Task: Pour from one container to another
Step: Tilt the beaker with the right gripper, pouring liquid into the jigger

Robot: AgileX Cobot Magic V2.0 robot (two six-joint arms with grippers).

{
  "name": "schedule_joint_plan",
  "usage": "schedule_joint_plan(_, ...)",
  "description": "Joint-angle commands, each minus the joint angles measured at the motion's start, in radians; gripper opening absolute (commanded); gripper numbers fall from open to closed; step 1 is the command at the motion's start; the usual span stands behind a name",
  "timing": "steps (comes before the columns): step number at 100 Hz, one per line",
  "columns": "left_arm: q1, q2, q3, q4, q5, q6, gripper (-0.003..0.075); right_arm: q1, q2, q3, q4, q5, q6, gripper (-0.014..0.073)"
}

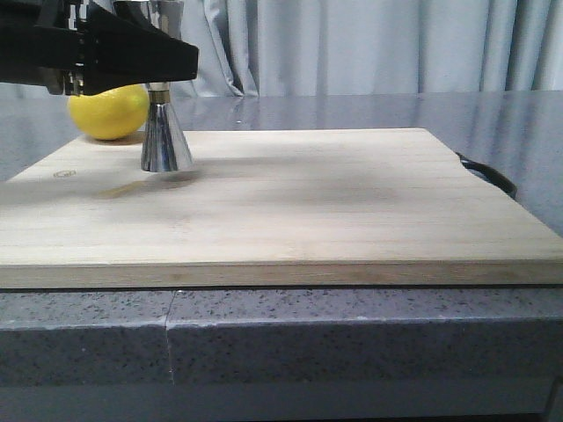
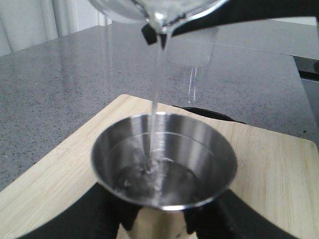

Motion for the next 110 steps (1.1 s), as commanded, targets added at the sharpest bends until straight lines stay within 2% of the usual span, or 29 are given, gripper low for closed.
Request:
schedule_joint_plan(1,-0.008,-0.046,-0.029,-0.098,0.090,-0.006,0.0274,-0.001,-0.033,-0.038,-0.010,-0.064,0.000,0.0333)
schedule_joint_plan(33,-0.008,-0.046,-0.029,-0.098,0.090,-0.006,0.0274,-0.001,-0.033,-0.038,0.160,-0.044,0.009,0.0333)
schedule_joint_plan(82,-0.008,-0.046,-0.029,-0.098,0.090,-0.006,0.0274,-0.009,-0.033,-0.038,0.162,-0.030,0.197,0.0333)
schedule_joint_plan(97,-0.008,-0.046,-0.029,-0.098,0.090,-0.006,0.0274,-0.038,-0.042,-0.038,0.162,-0.046,0.359,0.0333)
schedule_joint_plan(110,-0.008,-0.046,-0.029,-0.098,0.090,-0.006,0.0274,-0.098,-0.067,-0.038,0.162,-0.050,0.555,0.0333)
